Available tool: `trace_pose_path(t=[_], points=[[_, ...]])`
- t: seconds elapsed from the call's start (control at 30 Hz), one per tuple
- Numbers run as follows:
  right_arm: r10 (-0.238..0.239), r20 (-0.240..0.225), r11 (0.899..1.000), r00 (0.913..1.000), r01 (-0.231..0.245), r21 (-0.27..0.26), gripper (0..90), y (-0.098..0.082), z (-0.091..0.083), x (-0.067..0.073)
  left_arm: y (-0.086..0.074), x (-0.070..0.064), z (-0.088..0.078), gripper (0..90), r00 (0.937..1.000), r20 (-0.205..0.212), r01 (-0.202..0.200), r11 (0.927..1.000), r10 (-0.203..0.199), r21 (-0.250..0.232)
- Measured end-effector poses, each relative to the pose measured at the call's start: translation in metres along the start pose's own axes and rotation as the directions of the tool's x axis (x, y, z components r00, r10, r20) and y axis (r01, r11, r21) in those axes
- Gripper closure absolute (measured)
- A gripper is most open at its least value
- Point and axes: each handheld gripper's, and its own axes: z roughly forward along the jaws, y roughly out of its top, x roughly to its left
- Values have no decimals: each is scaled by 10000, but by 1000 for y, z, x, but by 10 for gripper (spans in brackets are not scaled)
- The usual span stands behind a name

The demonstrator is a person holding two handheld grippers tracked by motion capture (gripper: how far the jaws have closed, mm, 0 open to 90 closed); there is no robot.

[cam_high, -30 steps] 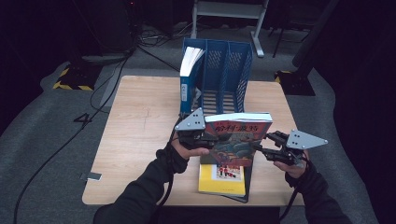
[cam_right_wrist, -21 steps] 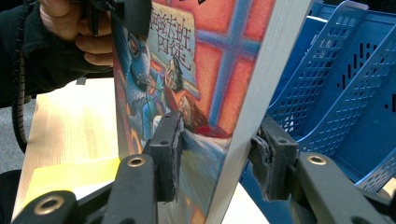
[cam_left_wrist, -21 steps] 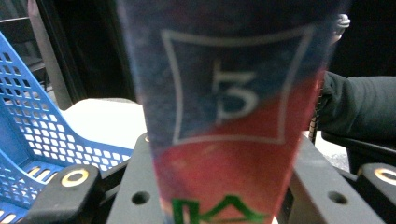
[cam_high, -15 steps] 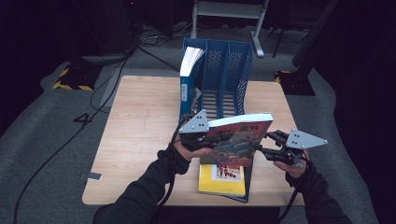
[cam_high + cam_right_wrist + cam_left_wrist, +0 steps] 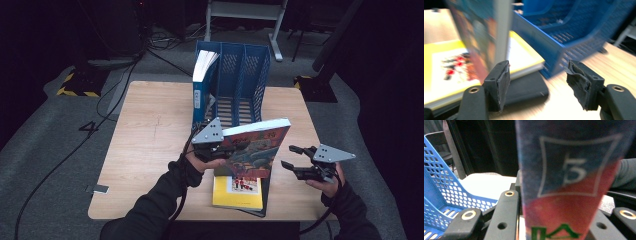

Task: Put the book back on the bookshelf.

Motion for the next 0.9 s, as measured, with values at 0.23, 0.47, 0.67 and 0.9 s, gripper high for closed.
trace_pose_path(t=[0.23,0.47,0.67,0.9], points=[[664,1191,9890,9907,-812,1238,320,-33,3,-23,0,-1,1,734,9994,-321,-90,10000,90,-2],[1171,1936,9562,9741,-1633,2430,311,-59,13,-38,2,-2,4,733,9979,-638,-112,9998,121,135],[1208,2052,9479,9712,-1743,2667,309,-64,18,-41,5,2,9,735,9957,-916,191,9995,-166,264],[1258,1888,9496,9739,-1733,2614,299,-65,18,-42,15,8,18,741,9916,-1253,336,9994,-326,60]])
